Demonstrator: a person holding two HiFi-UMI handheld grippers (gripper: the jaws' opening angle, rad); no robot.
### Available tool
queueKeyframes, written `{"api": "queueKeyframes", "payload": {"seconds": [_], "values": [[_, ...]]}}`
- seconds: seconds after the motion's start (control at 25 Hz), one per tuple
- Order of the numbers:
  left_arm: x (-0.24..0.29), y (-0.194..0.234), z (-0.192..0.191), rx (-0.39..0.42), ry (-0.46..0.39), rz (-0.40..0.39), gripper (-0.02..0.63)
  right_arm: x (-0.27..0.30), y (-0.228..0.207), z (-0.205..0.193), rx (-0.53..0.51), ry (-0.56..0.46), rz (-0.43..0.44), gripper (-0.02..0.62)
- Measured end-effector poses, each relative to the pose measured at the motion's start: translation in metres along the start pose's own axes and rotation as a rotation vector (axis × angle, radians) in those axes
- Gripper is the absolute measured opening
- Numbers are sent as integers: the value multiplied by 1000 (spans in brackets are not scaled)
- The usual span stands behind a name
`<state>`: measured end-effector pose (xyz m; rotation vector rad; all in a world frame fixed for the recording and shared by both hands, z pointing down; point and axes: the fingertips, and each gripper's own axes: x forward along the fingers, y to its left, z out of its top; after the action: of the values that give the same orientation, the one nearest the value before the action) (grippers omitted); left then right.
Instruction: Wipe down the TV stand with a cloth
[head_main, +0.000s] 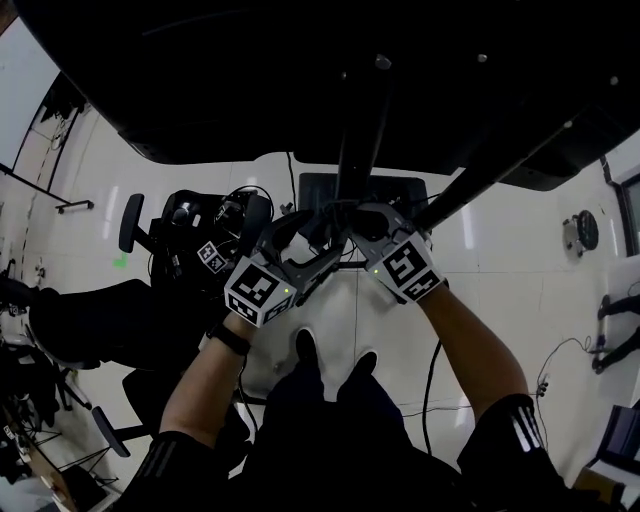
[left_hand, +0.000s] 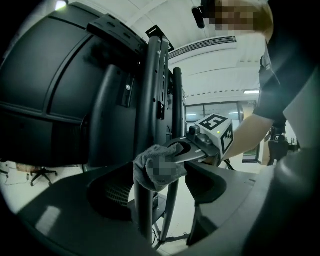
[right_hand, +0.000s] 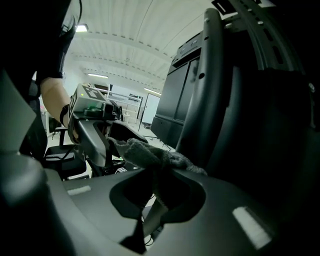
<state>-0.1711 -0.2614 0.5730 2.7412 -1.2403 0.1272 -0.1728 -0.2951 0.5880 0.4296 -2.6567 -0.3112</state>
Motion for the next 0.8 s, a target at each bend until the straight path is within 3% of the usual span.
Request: {"api": "queueKeyframes", "payload": {"seconds": [0.44, 0.8], "values": [[24, 15, -126, -87, 82, 49, 348, 44, 33, -109, 40, 107, 2, 32], [36, 19, -206, -98, 124, 68, 353, 77, 61, -200, 60, 188, 12, 34]]}}
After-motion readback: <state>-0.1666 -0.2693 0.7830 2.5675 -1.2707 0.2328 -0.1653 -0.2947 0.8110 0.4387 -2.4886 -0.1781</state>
